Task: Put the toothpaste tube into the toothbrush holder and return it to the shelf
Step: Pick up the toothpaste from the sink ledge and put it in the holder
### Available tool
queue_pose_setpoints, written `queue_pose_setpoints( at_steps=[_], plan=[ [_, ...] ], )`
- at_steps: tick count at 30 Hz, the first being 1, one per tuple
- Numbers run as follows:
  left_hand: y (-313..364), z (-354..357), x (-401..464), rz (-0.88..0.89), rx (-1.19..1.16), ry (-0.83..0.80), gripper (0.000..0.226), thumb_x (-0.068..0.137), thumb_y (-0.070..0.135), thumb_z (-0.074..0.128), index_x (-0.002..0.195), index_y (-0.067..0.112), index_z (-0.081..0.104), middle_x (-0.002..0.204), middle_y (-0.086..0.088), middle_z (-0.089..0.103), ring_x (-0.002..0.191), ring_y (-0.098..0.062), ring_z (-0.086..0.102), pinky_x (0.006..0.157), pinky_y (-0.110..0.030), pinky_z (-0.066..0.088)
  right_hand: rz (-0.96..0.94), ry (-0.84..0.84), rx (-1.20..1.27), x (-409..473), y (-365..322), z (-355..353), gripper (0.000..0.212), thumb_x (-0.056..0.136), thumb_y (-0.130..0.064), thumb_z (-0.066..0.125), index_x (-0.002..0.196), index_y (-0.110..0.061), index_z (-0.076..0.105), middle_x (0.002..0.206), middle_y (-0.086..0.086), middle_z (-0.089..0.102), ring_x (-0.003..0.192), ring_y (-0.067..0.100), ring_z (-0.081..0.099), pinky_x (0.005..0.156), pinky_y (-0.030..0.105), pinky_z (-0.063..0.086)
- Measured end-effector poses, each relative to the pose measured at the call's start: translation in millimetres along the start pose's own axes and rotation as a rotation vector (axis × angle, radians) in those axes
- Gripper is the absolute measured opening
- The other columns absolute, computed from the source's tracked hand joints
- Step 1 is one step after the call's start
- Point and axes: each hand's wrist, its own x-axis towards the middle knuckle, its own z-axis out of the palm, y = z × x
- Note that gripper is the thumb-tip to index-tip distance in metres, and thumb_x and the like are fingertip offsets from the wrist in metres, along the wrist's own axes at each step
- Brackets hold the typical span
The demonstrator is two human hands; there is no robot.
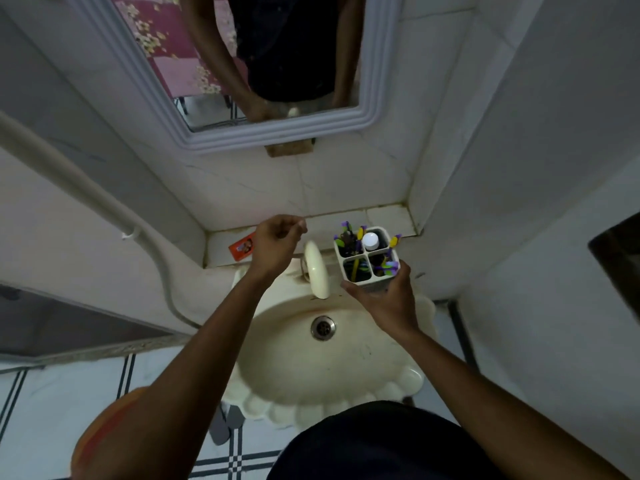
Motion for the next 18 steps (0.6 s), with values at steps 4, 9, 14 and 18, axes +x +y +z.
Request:
queue_pose_setpoints(
  at_steps=[4, 9, 14, 18],
  plan=[
    [-42.0, -22.5, 8.7, -0.085, 0.068, 0.121, 0.018, 0.101, 0.021, 0.071, 0.108, 0.006, 0.08, 0.098, -0.004, 0.081, 0.082, -0.002, 0.072, 0.085, -0.02, 0.058, 0.013, 0.01, 0.012, 1.8, 4.4, 5.6, 0.125, 0.05, -0.083, 0.102, 0.151, -0.037, 0.043, 0.144, -0.014, 0.066, 0.131, 0.013, 0.069, 0.11, 0.049, 0.061],
    [-85.1, -42.4, 26.3, -0.063, 0.268, 0.103, 0.016, 0.101, 0.022, 0.068, 0.108, 0.012, 0.078, 0.093, -0.008, 0.079, 0.081, -0.021, 0.072, 0.078, -0.035, 0.055, 0.014, 0.029, 0.014, -1.1, 7.7, 11.9, 0.131, 0.054, -0.08, 0.103, 0.16, -0.039, 0.036, 0.153, -0.014, 0.06, 0.14, 0.015, 0.064, 0.115, 0.051, 0.058],
    [-116.1, -50.8, 55.0, -0.008, 0.605, 0.062, 0.033, 0.098, 0.028, 0.067, 0.126, 0.012, 0.075, 0.126, -0.014, 0.074, 0.116, -0.039, 0.067, 0.095, -0.043, 0.054, 0.026, 0.054, 0.026, -1.7, 11.2, 17.5, 0.133, 0.055, -0.078, 0.104, 0.163, -0.04, 0.034, 0.158, -0.013, 0.059, 0.141, 0.016, 0.064, 0.115, 0.052, 0.058],
    [-118.9, -49.9, 80.1, -0.056, 0.864, -0.095, 0.049, 0.104, 0.037, 0.057, 0.15, 0.019, 0.056, 0.149, -0.01, 0.059, 0.138, -0.038, 0.051, 0.109, -0.05, 0.04, 0.024, 0.056, 0.02, -2.8, 11.0, 19.8, 0.131, 0.056, -0.077, 0.104, 0.161, -0.042, 0.035, 0.156, -0.014, 0.06, 0.139, 0.016, 0.066, 0.115, 0.052, 0.059]
  ],
)
